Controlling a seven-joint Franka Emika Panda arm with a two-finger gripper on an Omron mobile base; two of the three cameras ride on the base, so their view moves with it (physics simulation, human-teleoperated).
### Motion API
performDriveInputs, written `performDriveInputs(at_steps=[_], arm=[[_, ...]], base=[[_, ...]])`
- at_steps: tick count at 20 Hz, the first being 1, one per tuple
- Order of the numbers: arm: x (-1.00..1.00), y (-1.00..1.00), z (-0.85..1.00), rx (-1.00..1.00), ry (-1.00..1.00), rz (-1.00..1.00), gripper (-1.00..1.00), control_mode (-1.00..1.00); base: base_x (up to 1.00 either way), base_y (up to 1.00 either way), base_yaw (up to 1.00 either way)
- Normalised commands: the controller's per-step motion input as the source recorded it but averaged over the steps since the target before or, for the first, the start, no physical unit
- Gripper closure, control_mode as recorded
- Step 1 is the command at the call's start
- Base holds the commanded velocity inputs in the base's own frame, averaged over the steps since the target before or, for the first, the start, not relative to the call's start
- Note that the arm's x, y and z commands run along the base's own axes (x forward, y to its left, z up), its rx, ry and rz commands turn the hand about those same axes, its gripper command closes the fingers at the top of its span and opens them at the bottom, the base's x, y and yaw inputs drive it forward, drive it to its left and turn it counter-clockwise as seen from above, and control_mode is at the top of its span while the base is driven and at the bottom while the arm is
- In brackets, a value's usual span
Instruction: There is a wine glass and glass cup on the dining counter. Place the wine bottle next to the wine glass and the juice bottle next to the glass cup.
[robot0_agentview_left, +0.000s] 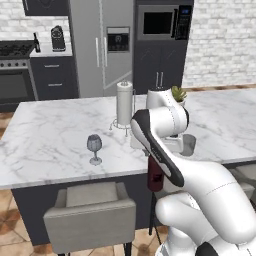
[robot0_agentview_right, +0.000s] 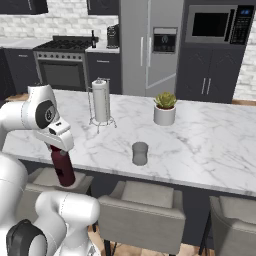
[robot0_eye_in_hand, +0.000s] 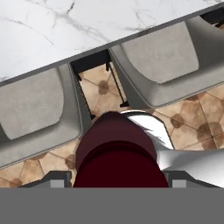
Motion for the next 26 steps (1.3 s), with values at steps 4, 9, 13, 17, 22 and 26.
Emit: performDriveInputs(at_steps=[4, 9, 13, 17, 22, 26], arm=[[0.00, 0.00, 0.00, 0.00, 0.00, 0.00, 1.00, 1.00], [0.41, -0.31, -0.02, 0.00, 0.00, 0.00, 1.00, -1.00], [0.58, -0.31, 0.00, 0.00, 0.00, 0.00, 1.00, -1.00], [0.58, -0.31, 0.00, 0.00, 0.00, 0.00, 1.00, -1.00], [0.55, -0.33, 0.00, 0.00, 0.00, 0.00, 1.00, -1.00], [0.44, -0.40, 0.00, 0.00, -0.01, 0.01, 1.00, -1.00]], base=[[0.13, -0.15, 0.00], [0.00, 0.00, 0.00], [0.00, 0.00, 0.00], [0.00, 0.00, 0.00], [0.00, 0.00, 0.00], [0.00, 0.00, 0.00]])
